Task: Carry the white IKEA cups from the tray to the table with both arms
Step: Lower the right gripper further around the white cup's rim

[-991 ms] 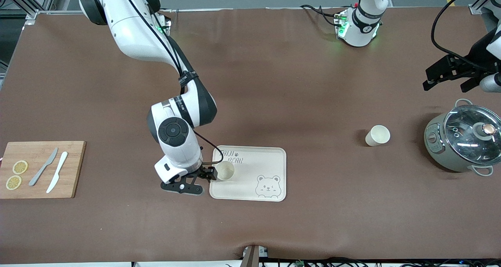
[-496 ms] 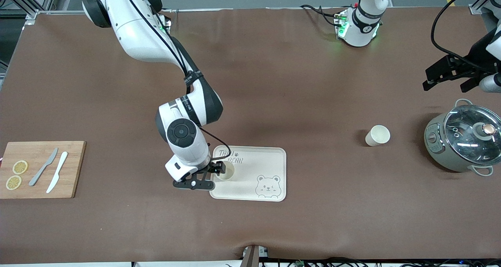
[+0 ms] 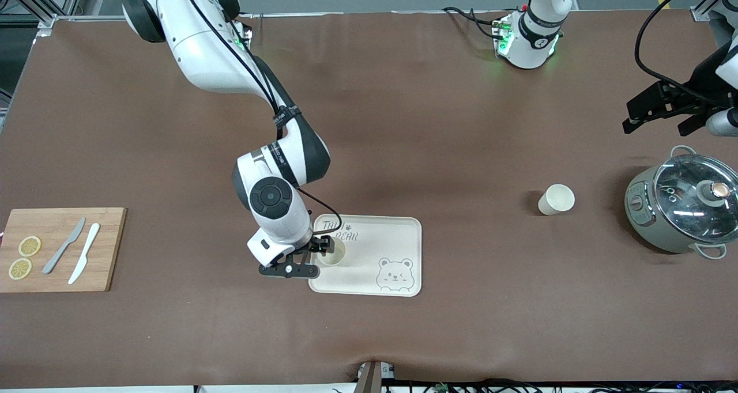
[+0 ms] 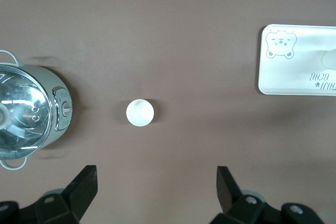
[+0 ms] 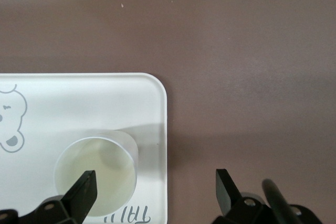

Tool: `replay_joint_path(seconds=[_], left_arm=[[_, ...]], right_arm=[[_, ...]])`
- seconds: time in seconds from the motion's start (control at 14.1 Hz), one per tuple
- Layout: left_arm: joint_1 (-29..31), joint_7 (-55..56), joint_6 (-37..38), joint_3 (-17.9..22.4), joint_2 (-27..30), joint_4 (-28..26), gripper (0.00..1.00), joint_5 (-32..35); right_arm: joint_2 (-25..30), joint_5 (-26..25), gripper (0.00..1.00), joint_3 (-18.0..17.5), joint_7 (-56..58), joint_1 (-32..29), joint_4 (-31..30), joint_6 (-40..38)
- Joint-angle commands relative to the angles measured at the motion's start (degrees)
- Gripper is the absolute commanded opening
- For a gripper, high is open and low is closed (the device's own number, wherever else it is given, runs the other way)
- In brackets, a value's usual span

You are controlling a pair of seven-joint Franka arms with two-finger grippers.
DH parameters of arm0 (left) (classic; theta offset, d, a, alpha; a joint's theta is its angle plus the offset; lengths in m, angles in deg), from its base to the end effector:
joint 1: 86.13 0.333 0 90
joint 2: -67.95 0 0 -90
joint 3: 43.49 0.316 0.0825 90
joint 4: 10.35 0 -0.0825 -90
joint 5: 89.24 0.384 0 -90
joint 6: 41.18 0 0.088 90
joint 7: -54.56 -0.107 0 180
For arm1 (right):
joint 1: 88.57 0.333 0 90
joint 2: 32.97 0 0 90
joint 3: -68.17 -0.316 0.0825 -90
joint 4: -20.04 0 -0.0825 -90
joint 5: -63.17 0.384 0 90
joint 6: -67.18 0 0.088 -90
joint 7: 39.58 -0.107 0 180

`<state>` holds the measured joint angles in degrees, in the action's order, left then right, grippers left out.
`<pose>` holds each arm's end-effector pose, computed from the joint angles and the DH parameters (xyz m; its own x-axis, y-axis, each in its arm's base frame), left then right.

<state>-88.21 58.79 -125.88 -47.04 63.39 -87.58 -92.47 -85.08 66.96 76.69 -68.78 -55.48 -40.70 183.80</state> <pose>0.5657 -0.0604 0.6758 0.9985 -0.0292 0.0465 -0.0322 -0.9974 0.0643 0.6912 0.3637 0.2921 0.9947 -0.0464 0.0912 -0.0478 -0.9988 0.0132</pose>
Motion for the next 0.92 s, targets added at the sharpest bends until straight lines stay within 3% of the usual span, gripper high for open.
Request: replay_joint_path(seconds=[0.0,0.85], left_arm=[[-0.4,-0.8,0.4,0.2,1.0,-0.8,1.00,1.8],[-0.4,-0.8,0.4,0.2,0.8,-0.7,1.00,1.8]], right_arm=[[-1.7,0.9,1.00,-0.8,0.8,-0.5,0.7,0.2],[-5.0,0.9,1.00,-0.8,0.7,0.0,0.7,4.9]])
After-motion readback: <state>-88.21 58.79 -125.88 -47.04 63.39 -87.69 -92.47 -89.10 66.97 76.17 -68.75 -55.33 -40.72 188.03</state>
